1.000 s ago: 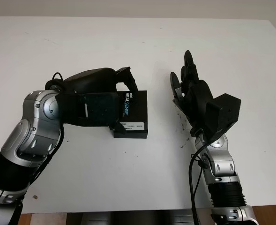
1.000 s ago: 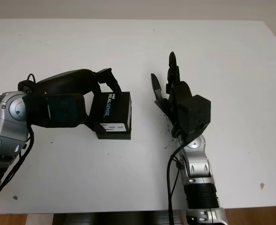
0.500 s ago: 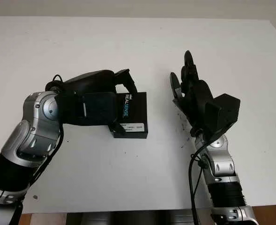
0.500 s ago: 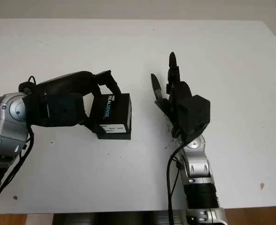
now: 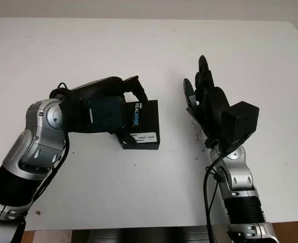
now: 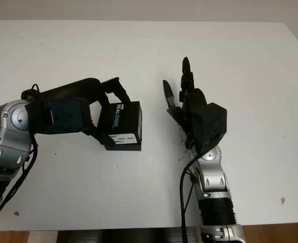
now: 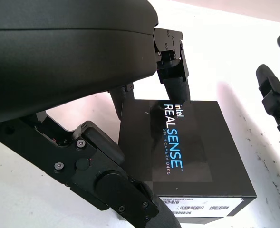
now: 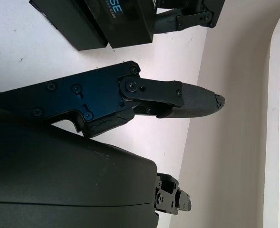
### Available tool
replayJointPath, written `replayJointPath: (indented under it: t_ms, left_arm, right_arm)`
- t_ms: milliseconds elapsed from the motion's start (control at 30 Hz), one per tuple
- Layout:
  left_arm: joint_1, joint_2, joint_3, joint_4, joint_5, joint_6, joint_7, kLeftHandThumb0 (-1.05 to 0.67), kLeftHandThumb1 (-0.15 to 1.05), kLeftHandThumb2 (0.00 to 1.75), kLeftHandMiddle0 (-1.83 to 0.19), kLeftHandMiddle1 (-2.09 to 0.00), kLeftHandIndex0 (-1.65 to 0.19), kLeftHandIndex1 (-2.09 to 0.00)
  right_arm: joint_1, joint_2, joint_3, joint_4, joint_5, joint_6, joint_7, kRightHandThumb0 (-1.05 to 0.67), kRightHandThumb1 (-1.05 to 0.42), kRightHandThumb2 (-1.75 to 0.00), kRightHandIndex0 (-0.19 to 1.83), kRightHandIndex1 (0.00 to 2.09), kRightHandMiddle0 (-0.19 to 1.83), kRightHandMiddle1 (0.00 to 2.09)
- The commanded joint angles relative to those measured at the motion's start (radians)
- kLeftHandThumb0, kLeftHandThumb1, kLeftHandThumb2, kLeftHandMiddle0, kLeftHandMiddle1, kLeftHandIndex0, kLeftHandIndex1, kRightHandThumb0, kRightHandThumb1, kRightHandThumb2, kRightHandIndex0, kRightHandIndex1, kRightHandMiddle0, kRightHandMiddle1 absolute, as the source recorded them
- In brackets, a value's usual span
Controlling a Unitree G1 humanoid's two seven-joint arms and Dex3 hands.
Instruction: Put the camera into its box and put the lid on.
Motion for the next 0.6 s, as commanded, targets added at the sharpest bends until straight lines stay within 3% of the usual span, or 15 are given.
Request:
replayJointPath:
  t_ms: [0,567]
  left_arm:
    - [-0.006,-0.003,-0.008,-0.008,0.006,0.004,-0.003,-0.17,0.96,0.05,-0.25,-1.77,-0.16,-1.78]
    - [0.009,-0.019,-0.019,-0.008,0.019,0.003,-0.004,-0.18,0.94,0.05,-0.28,-1.91,-0.18,-1.80]
  right_arm:
    - [0.003,0.001,0.002,-0.009,-0.001,-0.006,-0.003,-0.73,-1.05,-0.48,-0.19,0.05,-0.15,0.05]
    - [0.004,0.003,0.004,-0.006,-0.007,-0.011,-0.006,-0.74,-1.05,-0.48,-0.18,0.06,-0.14,0.06]
